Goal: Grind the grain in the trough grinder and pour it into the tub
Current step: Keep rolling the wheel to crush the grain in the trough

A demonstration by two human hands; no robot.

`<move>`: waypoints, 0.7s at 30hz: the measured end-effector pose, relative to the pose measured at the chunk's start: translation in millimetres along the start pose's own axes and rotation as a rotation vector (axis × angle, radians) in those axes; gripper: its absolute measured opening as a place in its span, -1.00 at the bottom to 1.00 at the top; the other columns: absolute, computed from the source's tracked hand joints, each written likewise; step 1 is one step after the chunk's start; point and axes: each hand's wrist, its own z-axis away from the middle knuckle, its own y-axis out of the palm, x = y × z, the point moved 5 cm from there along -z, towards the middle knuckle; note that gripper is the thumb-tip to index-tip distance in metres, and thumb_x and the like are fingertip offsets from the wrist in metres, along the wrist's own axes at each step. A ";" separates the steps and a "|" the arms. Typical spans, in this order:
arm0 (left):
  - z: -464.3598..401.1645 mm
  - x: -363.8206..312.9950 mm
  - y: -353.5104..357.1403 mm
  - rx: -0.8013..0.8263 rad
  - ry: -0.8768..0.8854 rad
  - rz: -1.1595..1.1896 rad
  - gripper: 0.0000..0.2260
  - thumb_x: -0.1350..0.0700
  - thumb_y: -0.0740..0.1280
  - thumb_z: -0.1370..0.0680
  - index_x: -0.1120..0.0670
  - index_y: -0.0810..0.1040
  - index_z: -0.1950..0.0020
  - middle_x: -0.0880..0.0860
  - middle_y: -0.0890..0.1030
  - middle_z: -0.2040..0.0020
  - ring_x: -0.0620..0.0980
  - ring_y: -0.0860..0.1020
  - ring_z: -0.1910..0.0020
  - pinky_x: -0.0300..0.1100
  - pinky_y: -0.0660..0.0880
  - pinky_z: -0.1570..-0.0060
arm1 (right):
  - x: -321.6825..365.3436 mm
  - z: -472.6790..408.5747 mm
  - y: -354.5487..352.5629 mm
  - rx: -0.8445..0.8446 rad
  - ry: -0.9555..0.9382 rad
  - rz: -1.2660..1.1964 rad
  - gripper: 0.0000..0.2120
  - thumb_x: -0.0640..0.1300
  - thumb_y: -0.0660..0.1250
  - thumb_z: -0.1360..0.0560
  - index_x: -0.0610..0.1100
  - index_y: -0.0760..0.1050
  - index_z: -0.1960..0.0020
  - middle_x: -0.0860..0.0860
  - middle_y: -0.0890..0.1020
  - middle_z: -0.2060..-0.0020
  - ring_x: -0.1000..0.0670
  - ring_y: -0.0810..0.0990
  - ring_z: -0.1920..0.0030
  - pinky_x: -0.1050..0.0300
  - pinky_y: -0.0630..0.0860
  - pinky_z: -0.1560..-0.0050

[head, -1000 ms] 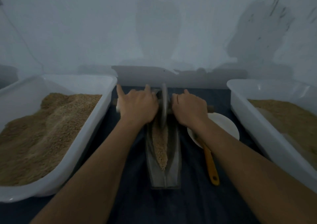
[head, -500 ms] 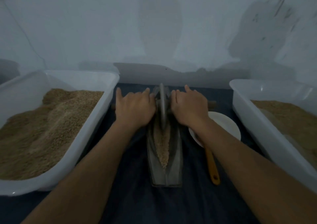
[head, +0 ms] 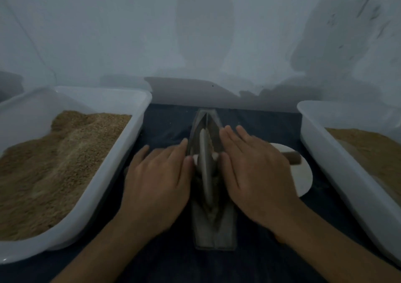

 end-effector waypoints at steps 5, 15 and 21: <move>-97.1 -5.3 30.9 0.111 -0.139 -0.327 -0.64 -0.04 -0.08 -0.68 -0.02 0.45 0.12 0.03 0.68 0.01 0.13 0.62 0.06 0.05 0.39 -0.05 | -47.0 -86.1 51.4 0.285 0.306 -0.047 -0.52 0.02 -0.12 -0.73 -0.11 0.46 -0.41 -0.09 0.47 -0.46 -0.15 0.32 -0.53 -0.07 0.31 -0.40; -44.1 2.3 16.3 0.064 0.030 -0.231 -0.65 -0.06 -0.08 -0.72 -0.05 0.45 0.05 -0.07 0.60 0.15 0.02 0.58 0.22 -0.05 0.45 0.15 | -5.4 -32.5 17.6 0.143 0.123 0.063 -0.38 0.10 -0.20 -0.69 -0.14 0.42 -0.49 -0.06 0.53 -0.42 -0.08 0.36 -0.52 -0.07 0.35 -0.47; -15.5 -4.9 3.5 -0.102 0.124 -0.130 -0.64 -0.03 0.02 -0.71 -0.05 0.62 -0.11 -0.08 0.68 0.07 0.00 0.61 0.13 0.04 0.49 -0.04 | -4.6 -2.1 2.6 0.069 0.040 0.018 -0.45 0.12 -0.12 -0.73 -0.11 0.41 -0.51 -0.03 0.54 -0.41 -0.04 0.48 -0.43 0.00 0.30 -0.48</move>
